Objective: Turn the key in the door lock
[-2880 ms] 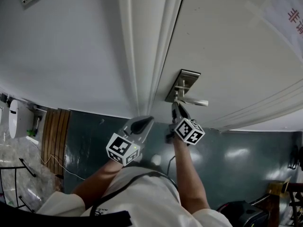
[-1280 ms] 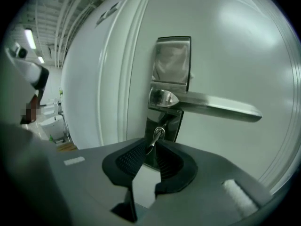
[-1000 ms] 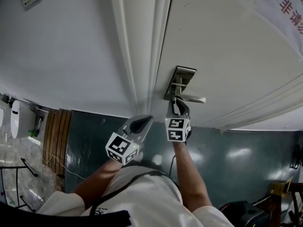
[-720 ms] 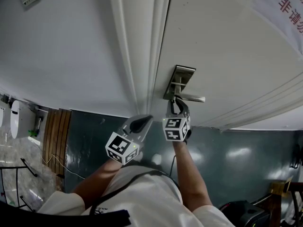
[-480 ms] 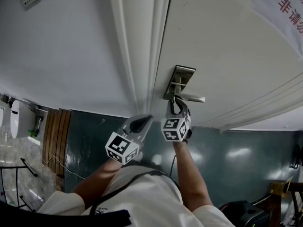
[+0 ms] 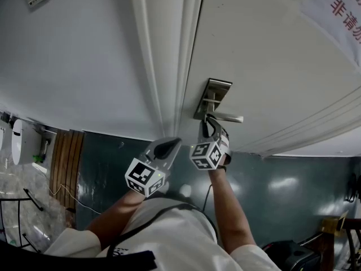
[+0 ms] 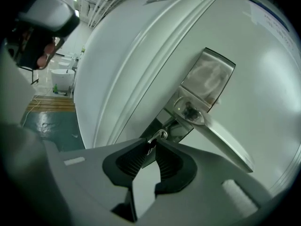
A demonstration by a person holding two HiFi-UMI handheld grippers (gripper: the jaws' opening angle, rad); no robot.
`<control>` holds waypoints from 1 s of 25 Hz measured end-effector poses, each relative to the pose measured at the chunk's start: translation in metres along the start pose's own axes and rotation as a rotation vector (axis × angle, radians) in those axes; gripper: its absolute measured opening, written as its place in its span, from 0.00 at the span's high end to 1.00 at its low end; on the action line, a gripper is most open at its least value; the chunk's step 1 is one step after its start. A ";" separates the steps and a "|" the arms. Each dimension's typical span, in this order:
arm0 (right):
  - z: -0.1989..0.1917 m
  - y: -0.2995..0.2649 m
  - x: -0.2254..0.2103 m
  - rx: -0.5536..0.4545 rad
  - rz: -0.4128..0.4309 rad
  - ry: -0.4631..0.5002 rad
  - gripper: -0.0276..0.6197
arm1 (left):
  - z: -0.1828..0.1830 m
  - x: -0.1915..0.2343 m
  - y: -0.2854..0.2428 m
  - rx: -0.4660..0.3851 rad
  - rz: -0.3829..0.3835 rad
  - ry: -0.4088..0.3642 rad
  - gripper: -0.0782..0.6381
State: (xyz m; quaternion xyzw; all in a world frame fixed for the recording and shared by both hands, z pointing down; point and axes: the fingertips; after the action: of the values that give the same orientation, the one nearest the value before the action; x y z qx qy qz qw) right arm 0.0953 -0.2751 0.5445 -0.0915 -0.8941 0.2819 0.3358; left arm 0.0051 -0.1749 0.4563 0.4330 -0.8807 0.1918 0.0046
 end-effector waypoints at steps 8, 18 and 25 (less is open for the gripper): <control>-0.002 0.001 0.004 -0.004 -0.042 0.316 0.85 | -0.002 -0.001 0.001 -0.007 0.002 0.008 0.88; -0.006 -0.001 0.009 0.010 -0.066 0.610 0.85 | -0.001 -0.006 0.004 -0.017 0.001 0.009 0.88; -0.007 0.001 0.008 0.040 -0.076 0.707 0.85 | -0.002 -0.009 0.007 -0.021 -0.004 0.008 0.88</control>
State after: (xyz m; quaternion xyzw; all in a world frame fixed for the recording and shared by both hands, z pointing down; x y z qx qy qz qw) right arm 0.0937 -0.2684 0.5531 -0.1436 -0.7195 0.2378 0.6366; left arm 0.0051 -0.1633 0.4538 0.4338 -0.8819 0.1844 0.0128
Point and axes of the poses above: the fingertips, and each gripper's own axes: y backward along the fingers, x to its left, z out of its top, and after that the axes turned 12 degrees about x, right-handed
